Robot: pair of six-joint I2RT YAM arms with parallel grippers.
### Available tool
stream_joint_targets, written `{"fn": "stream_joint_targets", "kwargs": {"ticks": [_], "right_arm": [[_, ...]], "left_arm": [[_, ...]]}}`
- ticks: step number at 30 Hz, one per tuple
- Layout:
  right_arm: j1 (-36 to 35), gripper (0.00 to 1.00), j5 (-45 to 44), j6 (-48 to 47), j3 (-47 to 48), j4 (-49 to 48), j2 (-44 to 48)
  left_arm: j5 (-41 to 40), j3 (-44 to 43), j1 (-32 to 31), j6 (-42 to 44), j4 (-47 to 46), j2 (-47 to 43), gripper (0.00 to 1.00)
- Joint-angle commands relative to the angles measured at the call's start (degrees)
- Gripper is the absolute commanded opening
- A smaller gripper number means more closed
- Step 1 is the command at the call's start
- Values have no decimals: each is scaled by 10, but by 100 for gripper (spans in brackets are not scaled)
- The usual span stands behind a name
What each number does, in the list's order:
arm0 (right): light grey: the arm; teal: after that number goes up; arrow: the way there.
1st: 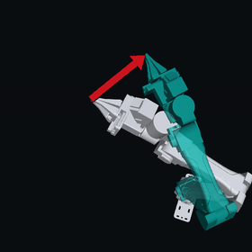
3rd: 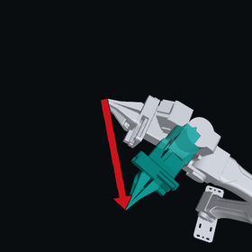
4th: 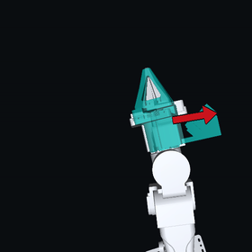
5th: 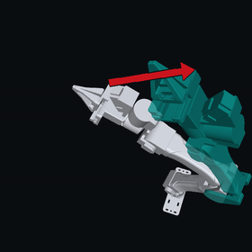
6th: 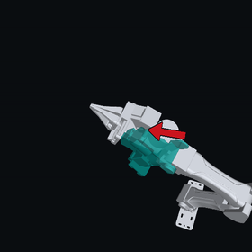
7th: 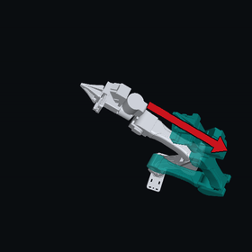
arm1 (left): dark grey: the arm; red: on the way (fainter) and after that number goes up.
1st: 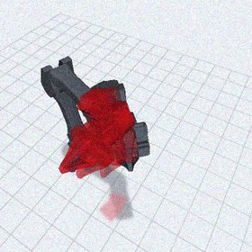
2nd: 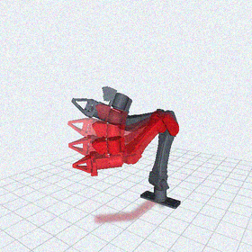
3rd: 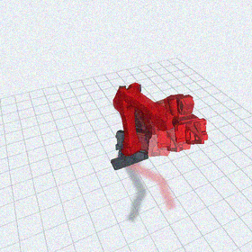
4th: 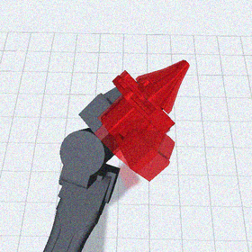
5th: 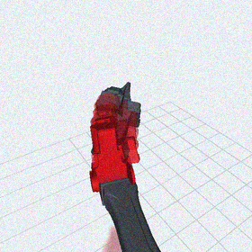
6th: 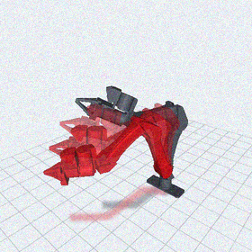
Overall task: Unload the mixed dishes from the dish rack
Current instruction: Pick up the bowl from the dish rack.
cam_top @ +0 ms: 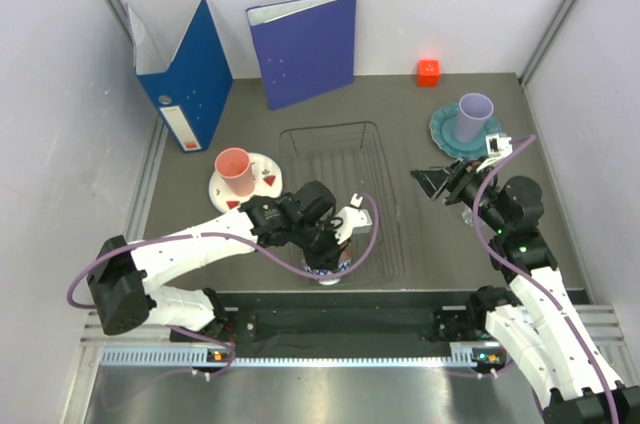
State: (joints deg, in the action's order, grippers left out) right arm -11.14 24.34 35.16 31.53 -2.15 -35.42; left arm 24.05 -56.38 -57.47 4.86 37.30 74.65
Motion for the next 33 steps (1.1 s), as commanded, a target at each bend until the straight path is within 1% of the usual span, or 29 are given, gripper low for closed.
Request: {"fn": "stream_joint_targets", "kwargs": {"ticks": [1, 10, 16, 25, 30, 33], "right_arm": [[-6, 71, 4, 2, 7, -28, 0], [-6, 71, 0, 4, 3, -29, 2], [-6, 70, 0, 5, 3, -29, 2], [-7, 70, 0, 10, -2, -33, 6], [-6, 70, -2, 11, 3, -29, 12], [-6, 70, -10, 14, 13, -24, 17]], "left_arm": [[-63, -24, 1, 49, -10, 1, 0], [-96, -58, 1, 59, -11, 15, 0], [-93, -96, 7, 71, -3, 23, 0], [-45, -140, 32, 83, 9, 24, 0], [-52, -152, 35, 80, 8, 16, 0], [-73, -159, 35, 67, -8, 2, 0]]}}
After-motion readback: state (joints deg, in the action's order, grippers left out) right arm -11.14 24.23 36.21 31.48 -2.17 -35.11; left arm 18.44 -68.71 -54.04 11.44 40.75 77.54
